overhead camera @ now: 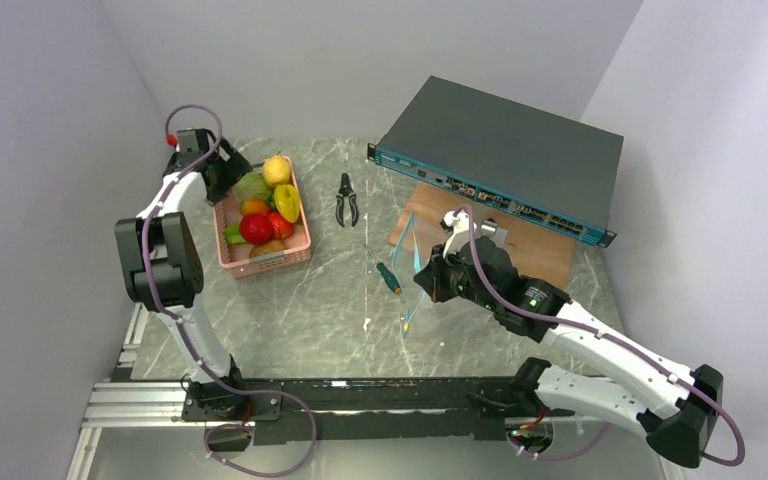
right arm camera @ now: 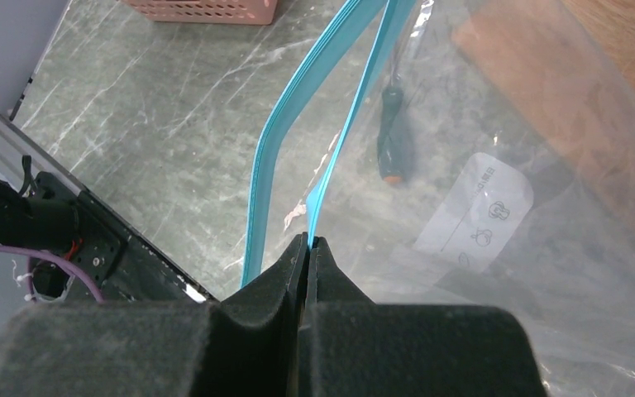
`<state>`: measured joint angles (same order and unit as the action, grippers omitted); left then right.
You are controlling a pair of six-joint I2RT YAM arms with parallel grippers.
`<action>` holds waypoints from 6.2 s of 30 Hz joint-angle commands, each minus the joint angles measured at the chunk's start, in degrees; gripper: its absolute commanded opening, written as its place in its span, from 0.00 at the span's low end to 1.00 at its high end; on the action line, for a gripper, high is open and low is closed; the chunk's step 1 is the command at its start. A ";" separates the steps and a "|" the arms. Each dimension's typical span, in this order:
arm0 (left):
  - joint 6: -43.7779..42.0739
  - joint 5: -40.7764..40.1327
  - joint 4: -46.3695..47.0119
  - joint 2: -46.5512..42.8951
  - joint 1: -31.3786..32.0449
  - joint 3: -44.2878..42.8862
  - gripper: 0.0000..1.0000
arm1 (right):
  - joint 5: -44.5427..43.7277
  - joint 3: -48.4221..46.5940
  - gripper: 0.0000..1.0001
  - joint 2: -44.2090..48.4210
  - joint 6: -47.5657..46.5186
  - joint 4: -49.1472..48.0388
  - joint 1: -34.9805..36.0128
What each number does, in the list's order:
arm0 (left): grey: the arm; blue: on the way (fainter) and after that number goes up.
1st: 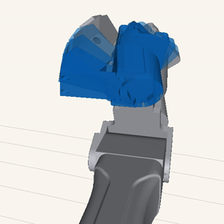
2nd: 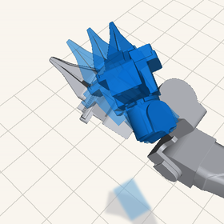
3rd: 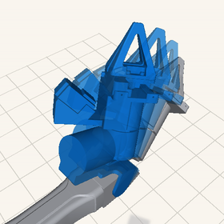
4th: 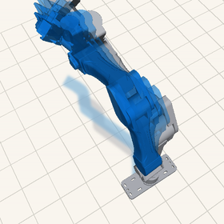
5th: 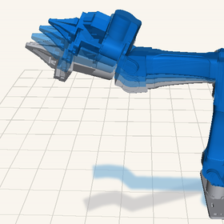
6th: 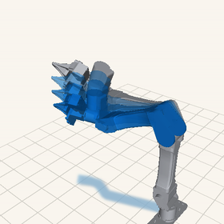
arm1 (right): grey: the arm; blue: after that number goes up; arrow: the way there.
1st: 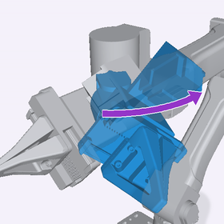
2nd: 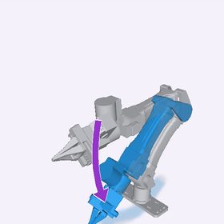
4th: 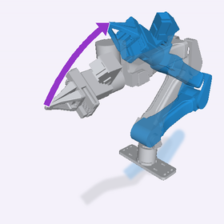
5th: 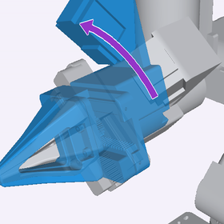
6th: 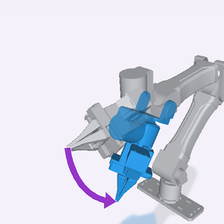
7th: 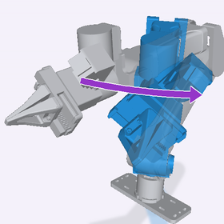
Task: Place the food in the zip-top bag and seal the zipper
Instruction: Pick up the fake fruit from the bin, then place the fake fruit in the zipper food storage bag, then adjust the zipper food storage bag at the center of the board.
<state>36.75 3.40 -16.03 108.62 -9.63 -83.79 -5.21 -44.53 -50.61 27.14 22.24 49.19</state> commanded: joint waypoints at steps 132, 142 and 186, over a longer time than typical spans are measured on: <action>-29.86 16.68 -0.19 -38.23 48.90 22.57 0.77 | 3.84 0.28 0.00 4.41 6.84 -6.42 -1.10; -29.91 21.17 -3.20 -33.21 48.88 20.02 0.82 | 1.43 0.05 0.00 10.19 8.80 -5.11 -1.10; -32.80 33.53 5.16 -40.24 48.83 23.86 0.00 | 0.90 -2.84 0.00 5.19 9.18 -0.18 -0.33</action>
<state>5.15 36.21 -12.25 69.06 39.09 -58.94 -2.11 -47.09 -48.51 36.12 20.93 48.80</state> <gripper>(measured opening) 0.010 0.010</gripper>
